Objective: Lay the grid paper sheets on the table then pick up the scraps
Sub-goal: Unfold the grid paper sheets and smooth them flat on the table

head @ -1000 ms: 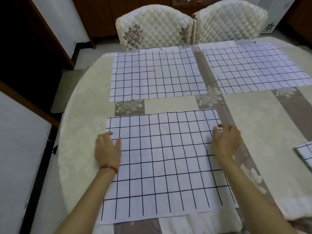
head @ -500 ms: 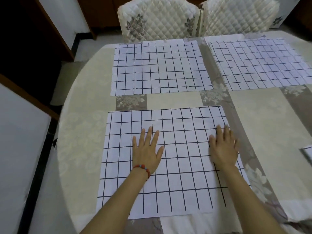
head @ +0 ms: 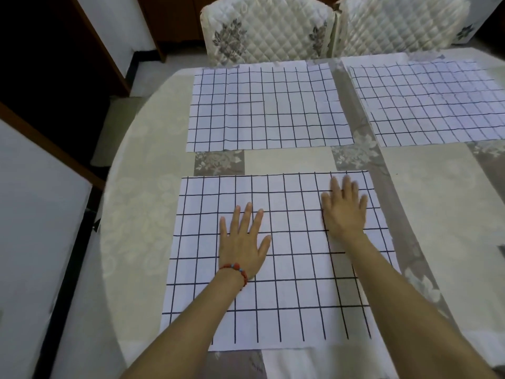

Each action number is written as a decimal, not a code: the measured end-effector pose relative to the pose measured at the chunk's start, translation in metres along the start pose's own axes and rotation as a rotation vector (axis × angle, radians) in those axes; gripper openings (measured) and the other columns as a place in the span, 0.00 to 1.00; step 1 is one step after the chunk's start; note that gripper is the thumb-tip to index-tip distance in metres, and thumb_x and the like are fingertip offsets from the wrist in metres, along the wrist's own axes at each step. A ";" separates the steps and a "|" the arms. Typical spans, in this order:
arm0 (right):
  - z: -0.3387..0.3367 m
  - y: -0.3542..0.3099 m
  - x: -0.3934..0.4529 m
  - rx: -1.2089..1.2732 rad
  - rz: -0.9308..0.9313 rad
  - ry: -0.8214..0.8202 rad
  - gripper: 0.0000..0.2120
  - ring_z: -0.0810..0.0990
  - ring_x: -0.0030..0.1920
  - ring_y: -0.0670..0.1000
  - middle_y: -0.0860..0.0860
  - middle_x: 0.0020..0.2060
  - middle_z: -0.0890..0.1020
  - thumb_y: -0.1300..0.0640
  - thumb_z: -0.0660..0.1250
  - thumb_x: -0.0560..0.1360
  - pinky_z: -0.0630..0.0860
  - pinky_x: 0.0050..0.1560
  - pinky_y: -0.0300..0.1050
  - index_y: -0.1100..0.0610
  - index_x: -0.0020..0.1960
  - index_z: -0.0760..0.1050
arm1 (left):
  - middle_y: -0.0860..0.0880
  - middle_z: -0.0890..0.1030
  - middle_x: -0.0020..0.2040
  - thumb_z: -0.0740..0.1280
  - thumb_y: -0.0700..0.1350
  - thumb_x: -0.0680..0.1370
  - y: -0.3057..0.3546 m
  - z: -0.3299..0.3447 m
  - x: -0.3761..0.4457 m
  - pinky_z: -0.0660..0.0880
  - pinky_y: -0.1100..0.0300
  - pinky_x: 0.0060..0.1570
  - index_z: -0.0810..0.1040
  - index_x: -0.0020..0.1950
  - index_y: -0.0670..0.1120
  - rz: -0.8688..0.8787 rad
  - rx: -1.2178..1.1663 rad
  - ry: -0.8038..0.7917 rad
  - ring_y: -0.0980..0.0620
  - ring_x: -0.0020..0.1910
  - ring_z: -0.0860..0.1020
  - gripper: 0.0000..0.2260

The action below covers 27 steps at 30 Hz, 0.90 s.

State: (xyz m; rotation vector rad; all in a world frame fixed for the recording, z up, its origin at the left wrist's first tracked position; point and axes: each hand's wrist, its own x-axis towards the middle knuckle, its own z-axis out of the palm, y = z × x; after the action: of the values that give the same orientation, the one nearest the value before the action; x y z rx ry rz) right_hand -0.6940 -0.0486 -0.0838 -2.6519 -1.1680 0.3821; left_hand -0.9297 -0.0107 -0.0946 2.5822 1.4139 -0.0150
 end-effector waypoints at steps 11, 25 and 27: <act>0.016 0.028 -0.127 -0.029 -0.064 0.007 0.32 0.37 0.74 0.43 0.42 0.74 0.40 0.37 0.35 0.73 0.32 0.73 0.46 0.46 0.74 0.41 | 0.51 0.44 0.78 0.35 0.64 0.71 0.001 -0.002 -0.001 0.34 0.45 0.71 0.37 0.71 0.56 -0.014 -0.071 -0.023 0.47 0.77 0.41 0.29; 0.005 0.048 -0.132 -0.009 -0.035 -0.003 0.31 0.35 0.73 0.44 0.45 0.73 0.38 0.39 0.31 0.72 0.28 0.71 0.44 0.51 0.72 0.35 | 0.45 0.50 0.77 0.40 0.64 0.76 0.039 -0.004 -0.036 0.43 0.45 0.72 0.51 0.75 0.48 -0.063 -0.184 0.074 0.46 0.76 0.45 0.32; 0.007 0.049 -0.133 -0.001 -0.049 0.008 0.32 0.36 0.73 0.45 0.46 0.74 0.40 0.40 0.31 0.72 0.23 0.68 0.41 0.52 0.73 0.37 | 0.49 0.49 0.77 0.32 0.66 0.74 0.041 0.007 -0.057 0.42 0.45 0.73 0.48 0.75 0.51 0.048 -0.136 0.009 0.52 0.76 0.43 0.34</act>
State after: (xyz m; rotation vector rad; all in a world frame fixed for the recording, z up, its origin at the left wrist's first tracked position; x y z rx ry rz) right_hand -0.7490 -0.1789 -0.0849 -2.6176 -1.2286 0.3615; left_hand -0.9258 -0.0806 -0.0885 2.5070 1.3081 0.0965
